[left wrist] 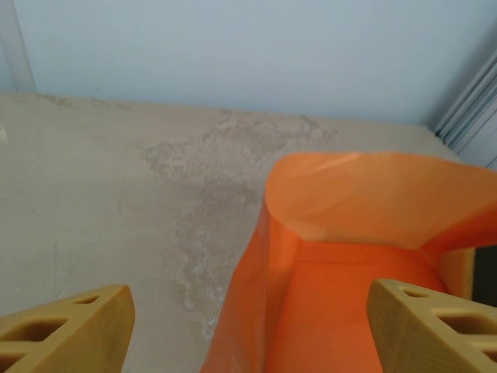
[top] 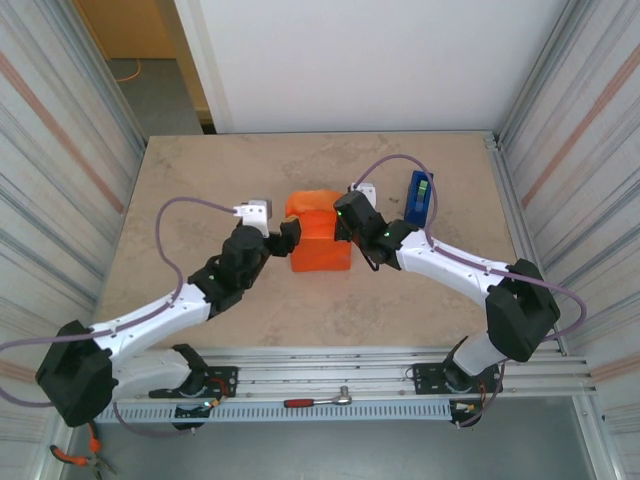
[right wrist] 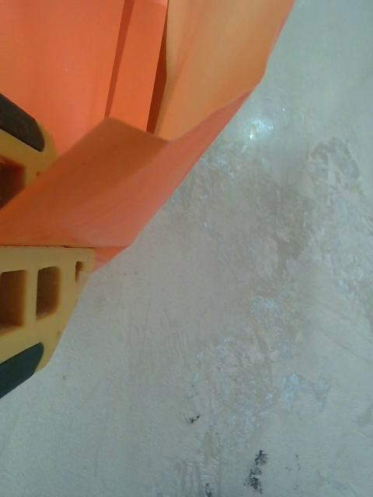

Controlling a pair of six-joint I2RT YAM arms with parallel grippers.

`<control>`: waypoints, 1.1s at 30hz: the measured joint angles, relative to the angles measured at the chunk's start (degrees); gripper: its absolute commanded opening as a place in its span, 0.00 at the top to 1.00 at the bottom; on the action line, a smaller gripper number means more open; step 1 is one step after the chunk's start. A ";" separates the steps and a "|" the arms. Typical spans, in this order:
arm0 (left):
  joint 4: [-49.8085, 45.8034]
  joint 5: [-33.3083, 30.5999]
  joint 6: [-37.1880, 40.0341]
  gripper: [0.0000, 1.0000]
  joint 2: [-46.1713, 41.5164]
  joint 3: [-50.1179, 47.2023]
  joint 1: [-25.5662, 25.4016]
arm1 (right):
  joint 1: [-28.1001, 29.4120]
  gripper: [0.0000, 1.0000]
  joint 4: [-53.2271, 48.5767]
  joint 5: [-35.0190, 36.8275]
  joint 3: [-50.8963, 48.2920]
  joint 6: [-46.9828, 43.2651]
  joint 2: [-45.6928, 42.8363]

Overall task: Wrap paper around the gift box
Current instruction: Fold the wrapping paper for the gift box.

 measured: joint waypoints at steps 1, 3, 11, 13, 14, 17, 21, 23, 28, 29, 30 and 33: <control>0.46 -0.28 0.00 0.26 1.18 0.02 -0.07 | 0.00 1.00 0.00 -0.02 0.00 0.00 0.00; 1.16 -0.81 -0.02 0.33 3.50 0.31 -0.07 | 0.00 1.00 0.00 -0.09 0.00 0.00 0.00; 3.26 -2.05 0.96 0.67 10.14 4.31 -0.07 | 0.00 1.00 0.00 -0.24 0.00 0.00 0.00; 3.82 -2.27 1.86 1.00 11.28 5.75 -0.04 | 0.00 1.00 0.00 -0.28 0.00 0.00 0.00; 3.87 -2.25 2.03 1.00 11.67 6.38 -0.04 | 0.00 1.00 0.00 -0.31 0.00 -0.02 0.00; 3.76 -2.27 3.19 0.86 13.00 8.04 -0.04 | 0.00 1.00 0.02 -0.70 0.00 -0.02 0.00; 3.67 -2.27 3.58 0.78 13.94 9.25 0.00 | 0.00 1.00 0.11 -1.20 0.00 -0.02 0.00; 3.72 -1.84 4.09 1.00 13.94 10.05 0.15 | -0.02 1.00 0.13 -1.25 0.00 -0.02 0.00; 3.69 -1.09 5.22 0.57 13.94 10.71 0.57 | -0.11 1.00 0.22 -1.33 0.00 0.00 0.00; 3.67 -1.07 5.25 0.64 13.94 10.80 0.61 | -0.11 1.00 0.22 -1.40 0.00 -0.02 0.00; 3.56 -0.87 5.16 0.86 13.94 11.04 0.68 | -0.11 1.00 0.24 -1.46 0.00 0.00 0.00; 3.28 0.26 5.84 1.00 13.94 12.02 1.14 | -0.13 1.00 0.24 -1.44 0.00 0.00 0.00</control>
